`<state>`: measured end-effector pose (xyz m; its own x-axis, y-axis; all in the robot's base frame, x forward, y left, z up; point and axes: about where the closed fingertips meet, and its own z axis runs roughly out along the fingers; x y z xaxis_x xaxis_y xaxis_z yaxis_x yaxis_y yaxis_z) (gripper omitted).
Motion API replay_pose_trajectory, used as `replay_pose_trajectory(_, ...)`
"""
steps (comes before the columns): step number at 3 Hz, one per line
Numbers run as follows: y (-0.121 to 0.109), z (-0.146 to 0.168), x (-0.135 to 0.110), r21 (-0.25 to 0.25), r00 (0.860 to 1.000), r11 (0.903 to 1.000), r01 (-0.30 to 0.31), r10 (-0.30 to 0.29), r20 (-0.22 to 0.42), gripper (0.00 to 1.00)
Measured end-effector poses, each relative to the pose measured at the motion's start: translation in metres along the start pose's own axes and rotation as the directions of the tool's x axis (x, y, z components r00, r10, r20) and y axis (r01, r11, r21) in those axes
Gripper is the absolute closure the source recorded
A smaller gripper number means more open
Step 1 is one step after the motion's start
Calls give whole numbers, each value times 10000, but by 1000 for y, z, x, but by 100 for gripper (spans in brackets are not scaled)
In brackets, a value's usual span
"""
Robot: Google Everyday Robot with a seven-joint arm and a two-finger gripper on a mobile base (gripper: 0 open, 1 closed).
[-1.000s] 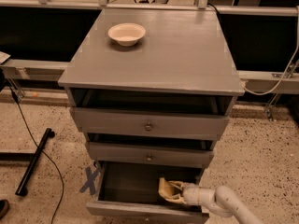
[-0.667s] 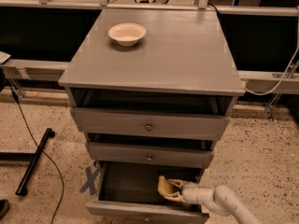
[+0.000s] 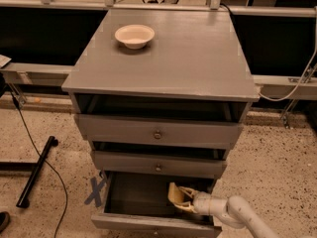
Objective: Place sponge into bottom drawer
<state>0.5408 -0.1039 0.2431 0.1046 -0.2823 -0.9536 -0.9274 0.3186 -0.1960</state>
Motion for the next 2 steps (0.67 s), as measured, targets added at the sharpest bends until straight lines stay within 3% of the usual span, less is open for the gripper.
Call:
replay_pose_trajectory(1,-2,-2,-2,3,10000,10000,30,-30,54,13)
replay_pose_trajectory(2,-5,-8,-5,83,9999,9999,85,-86,97,0)
